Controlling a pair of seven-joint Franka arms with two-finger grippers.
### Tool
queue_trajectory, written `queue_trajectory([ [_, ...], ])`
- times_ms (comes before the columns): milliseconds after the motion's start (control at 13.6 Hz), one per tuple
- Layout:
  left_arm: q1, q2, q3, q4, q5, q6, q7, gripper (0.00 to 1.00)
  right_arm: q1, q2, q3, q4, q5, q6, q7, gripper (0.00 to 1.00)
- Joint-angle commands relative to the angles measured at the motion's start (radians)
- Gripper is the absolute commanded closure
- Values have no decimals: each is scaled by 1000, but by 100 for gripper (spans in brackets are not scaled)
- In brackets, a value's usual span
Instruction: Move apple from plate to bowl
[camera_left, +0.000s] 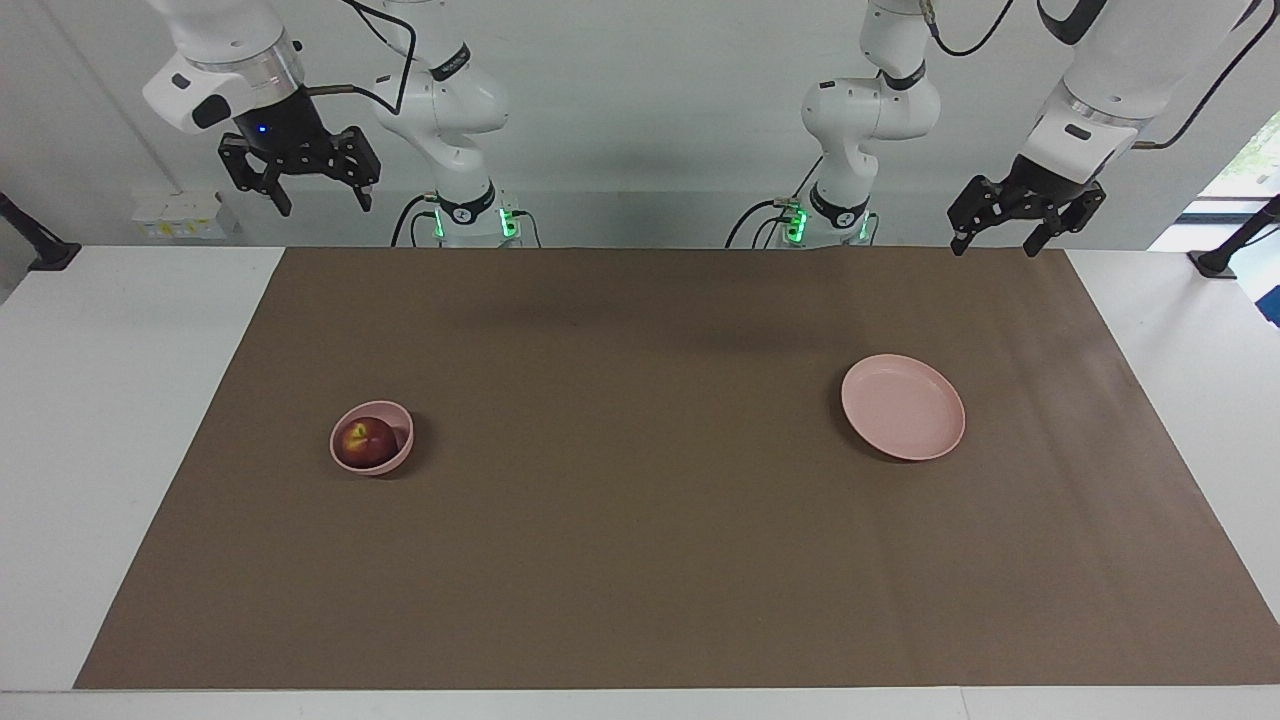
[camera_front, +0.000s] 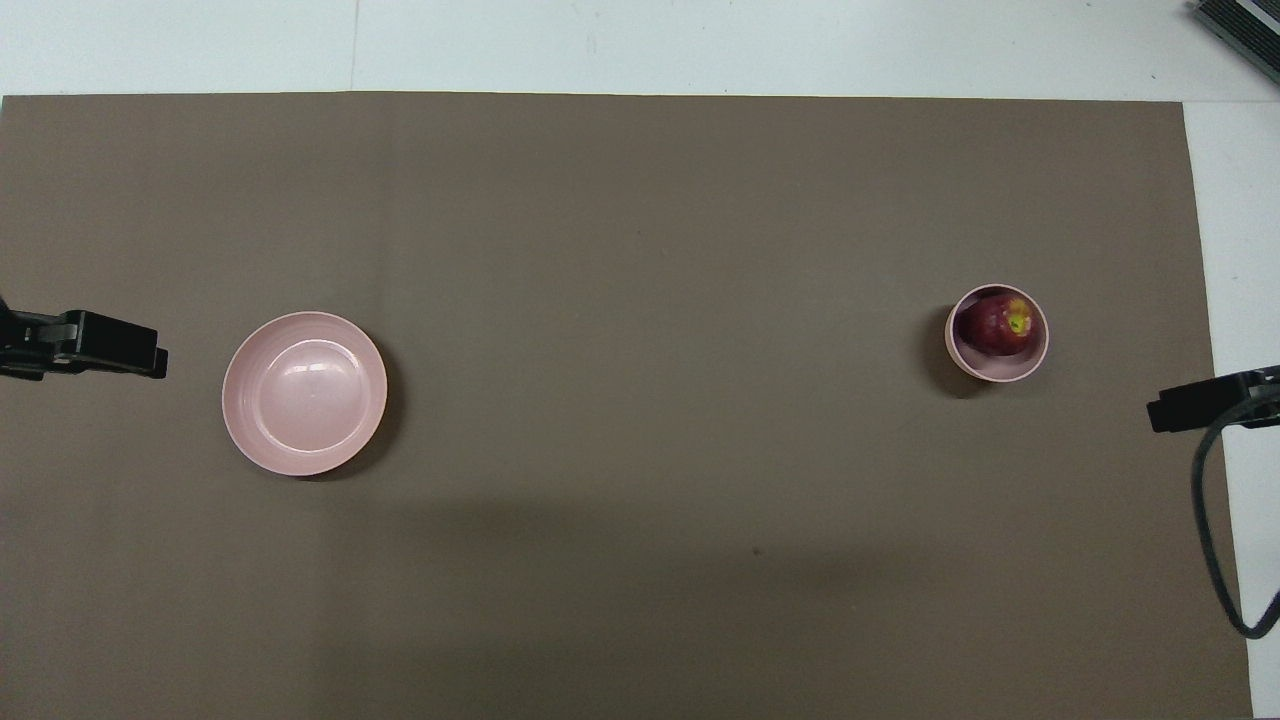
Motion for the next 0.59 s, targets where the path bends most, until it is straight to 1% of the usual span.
queue_trajectory([
  [0,-3,-5,8,12,-10,-20,4,0,-7,-18,6,-18,-4,13,-18,0],
  [516,-3,-5,8,12,-10,-20,4,0,-5,-25,6,-27,-2,13,-17,0],
])
